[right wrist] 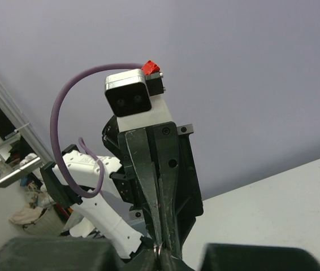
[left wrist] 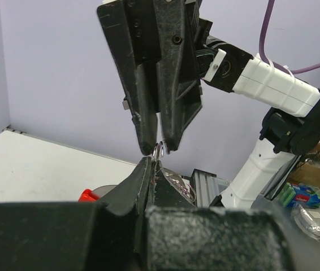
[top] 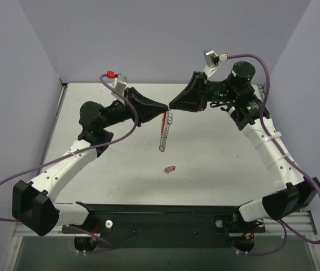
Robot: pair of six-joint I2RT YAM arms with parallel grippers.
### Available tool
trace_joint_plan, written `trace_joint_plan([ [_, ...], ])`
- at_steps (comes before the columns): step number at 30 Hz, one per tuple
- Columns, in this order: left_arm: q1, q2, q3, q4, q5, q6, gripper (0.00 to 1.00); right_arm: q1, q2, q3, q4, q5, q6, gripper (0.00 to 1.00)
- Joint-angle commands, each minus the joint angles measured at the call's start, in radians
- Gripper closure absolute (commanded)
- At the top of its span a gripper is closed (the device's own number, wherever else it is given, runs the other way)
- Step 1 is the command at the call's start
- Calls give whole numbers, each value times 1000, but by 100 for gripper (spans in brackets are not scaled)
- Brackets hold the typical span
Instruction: Put the keys on the keyring
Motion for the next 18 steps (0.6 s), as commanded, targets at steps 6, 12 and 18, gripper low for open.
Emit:
trace_joint_plan([
  [6,-15,-76,37,-267,-128,204,100,-81,-43,-38,66,9,-6,27],
  [12,-17,-176,-1,-526,-360,338,100,-134,-38,-88,-225,115,-240,2],
  [18,-17,-312,-74,-788,-604,406,100,-85,52,-105,-690,345,-596,1],
])
